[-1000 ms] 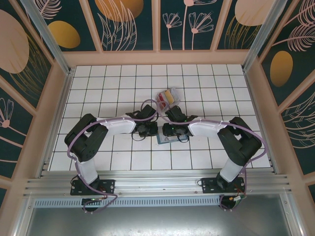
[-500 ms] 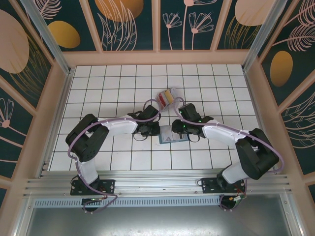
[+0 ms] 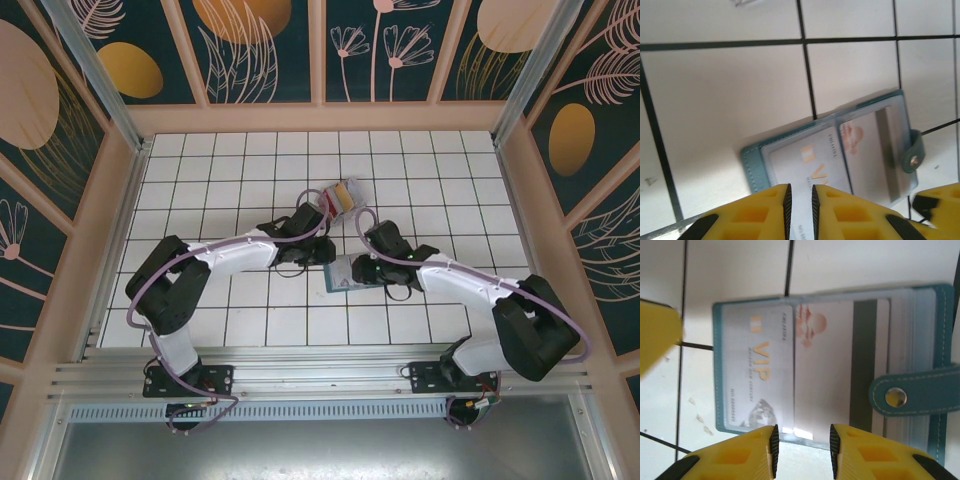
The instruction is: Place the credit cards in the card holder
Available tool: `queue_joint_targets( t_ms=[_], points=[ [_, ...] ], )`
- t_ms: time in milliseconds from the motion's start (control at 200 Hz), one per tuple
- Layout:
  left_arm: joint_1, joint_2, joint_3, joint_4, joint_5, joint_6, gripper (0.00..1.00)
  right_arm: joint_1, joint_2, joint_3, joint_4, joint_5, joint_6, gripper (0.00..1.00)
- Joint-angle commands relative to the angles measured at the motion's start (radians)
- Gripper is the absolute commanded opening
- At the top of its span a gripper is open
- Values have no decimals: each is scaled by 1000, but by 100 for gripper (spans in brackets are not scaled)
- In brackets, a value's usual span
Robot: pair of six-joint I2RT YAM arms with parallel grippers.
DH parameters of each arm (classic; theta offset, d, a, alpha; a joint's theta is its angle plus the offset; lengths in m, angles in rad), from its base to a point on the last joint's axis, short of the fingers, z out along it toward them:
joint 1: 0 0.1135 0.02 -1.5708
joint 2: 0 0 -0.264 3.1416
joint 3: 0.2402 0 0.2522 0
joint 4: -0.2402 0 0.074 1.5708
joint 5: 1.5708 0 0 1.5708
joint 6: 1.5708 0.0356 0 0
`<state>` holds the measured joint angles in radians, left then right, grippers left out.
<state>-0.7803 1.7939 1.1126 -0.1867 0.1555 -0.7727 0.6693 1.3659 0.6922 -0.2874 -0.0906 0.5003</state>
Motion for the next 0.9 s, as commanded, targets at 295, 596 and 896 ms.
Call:
queue_joint_targets(
  t_ms=[295, 596, 896],
  points=[
    [-77, 99, 96, 18, 76, -31, 16, -91, -8, -67, 56, 10, 44, 35],
    [-90, 176, 134, 10, 84, -31, 16, -162, 19, -99, 102, -35, 17, 35],
    [-91, 218, 91, 36, 76, -33, 14, -149, 31, -97, 132, -80, 23, 35]
  ],
)
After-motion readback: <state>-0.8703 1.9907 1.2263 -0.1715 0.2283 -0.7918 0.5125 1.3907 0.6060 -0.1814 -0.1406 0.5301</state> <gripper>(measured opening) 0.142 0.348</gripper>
